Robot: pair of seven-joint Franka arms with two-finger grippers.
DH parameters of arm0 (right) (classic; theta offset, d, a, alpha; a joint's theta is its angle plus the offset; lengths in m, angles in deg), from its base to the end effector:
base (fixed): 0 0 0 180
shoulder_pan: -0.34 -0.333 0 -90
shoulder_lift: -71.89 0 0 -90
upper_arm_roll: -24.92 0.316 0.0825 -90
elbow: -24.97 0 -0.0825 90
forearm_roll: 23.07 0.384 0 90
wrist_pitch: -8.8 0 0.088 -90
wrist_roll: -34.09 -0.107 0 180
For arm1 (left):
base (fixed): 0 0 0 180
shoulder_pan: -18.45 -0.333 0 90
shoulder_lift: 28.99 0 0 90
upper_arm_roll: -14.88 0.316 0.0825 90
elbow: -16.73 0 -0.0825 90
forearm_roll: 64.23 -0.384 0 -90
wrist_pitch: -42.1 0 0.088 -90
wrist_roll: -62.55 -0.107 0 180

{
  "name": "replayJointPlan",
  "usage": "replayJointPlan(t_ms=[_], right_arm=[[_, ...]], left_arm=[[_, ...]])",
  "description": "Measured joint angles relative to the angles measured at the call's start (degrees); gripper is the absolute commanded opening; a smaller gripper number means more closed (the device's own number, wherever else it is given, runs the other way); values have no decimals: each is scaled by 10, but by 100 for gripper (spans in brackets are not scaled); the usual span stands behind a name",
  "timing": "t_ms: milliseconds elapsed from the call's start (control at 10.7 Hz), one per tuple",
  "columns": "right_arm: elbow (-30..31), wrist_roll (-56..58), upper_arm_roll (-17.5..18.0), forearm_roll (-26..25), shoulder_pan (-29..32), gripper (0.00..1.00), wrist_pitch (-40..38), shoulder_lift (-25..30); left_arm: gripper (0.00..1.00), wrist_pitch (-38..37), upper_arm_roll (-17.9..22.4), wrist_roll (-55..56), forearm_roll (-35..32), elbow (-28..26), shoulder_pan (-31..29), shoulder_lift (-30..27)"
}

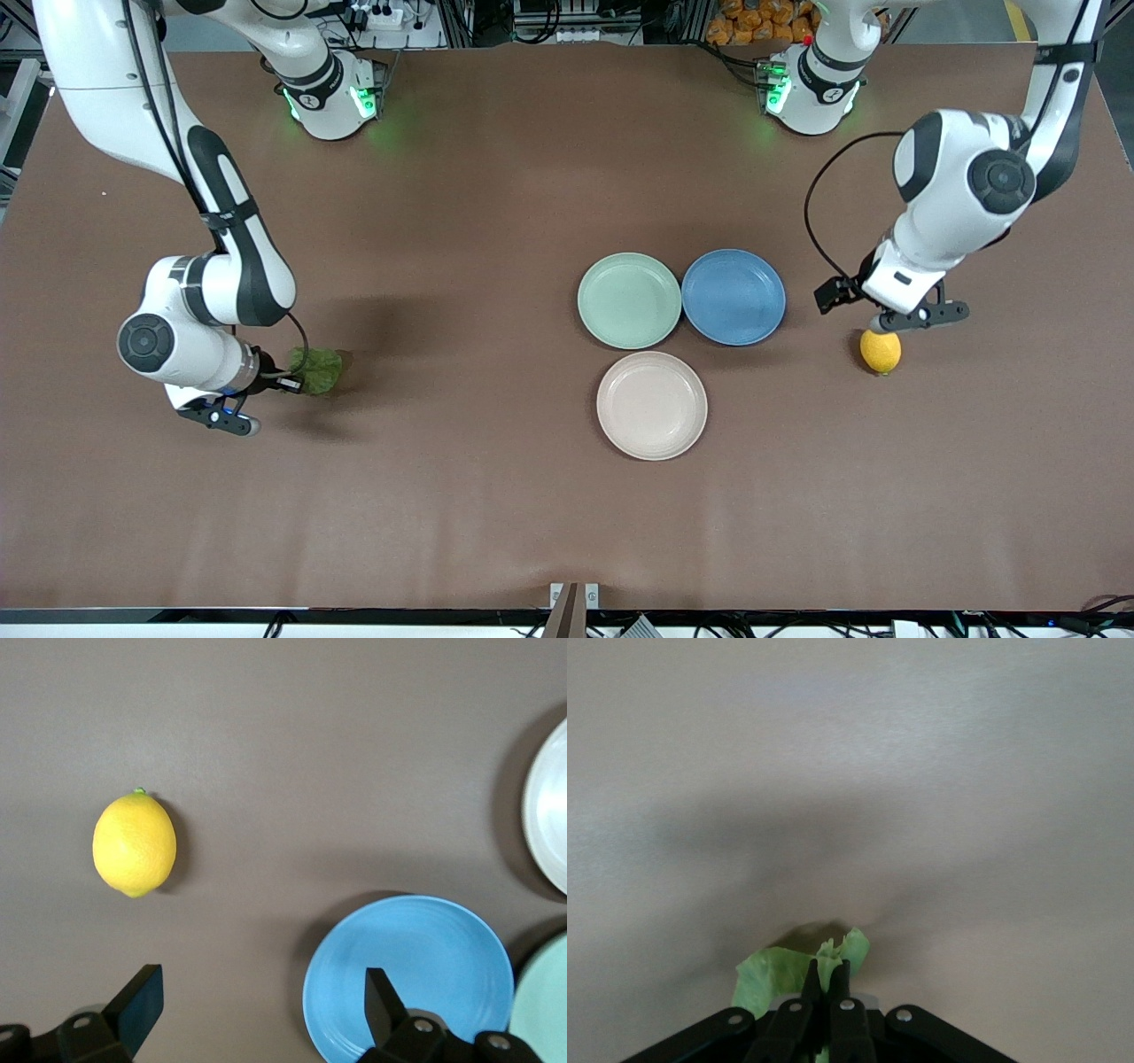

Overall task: Pick lemon and lettuce from plates
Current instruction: 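Carry the lemon and lettuce away from the plates with both grippers, then release the lemon and lettuce onto the table and open both grippers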

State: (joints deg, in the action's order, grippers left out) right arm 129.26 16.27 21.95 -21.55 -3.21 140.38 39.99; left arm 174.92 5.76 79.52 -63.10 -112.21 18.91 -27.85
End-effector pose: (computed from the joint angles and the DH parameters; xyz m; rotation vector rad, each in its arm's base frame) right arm 0.6415 0.0091 0.2244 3.0801 -0.4853 -0.1204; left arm 0.5213 -0.0883 0.3606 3.1045 0.2210 0.0664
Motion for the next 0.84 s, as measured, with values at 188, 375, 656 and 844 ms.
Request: replayJointPlan(t_ms=[188,375,656,844], right_arm=[[2,0,-3,0,9,100,-5,14],[2,0,-30,1,-1,100,-14,43],[0,1,-47,6,-6,100,-57,139],[0,16,-33,6,2,100,-77,207]], left_arm=[[100,0,-10,4,3,-3,0,-19],[100,-25,-17,4,3,33,0,-24],[100,-163,-20,2,-3,161,0,-32],[100,-239,-19,-13,-19,231,-1,-36]])
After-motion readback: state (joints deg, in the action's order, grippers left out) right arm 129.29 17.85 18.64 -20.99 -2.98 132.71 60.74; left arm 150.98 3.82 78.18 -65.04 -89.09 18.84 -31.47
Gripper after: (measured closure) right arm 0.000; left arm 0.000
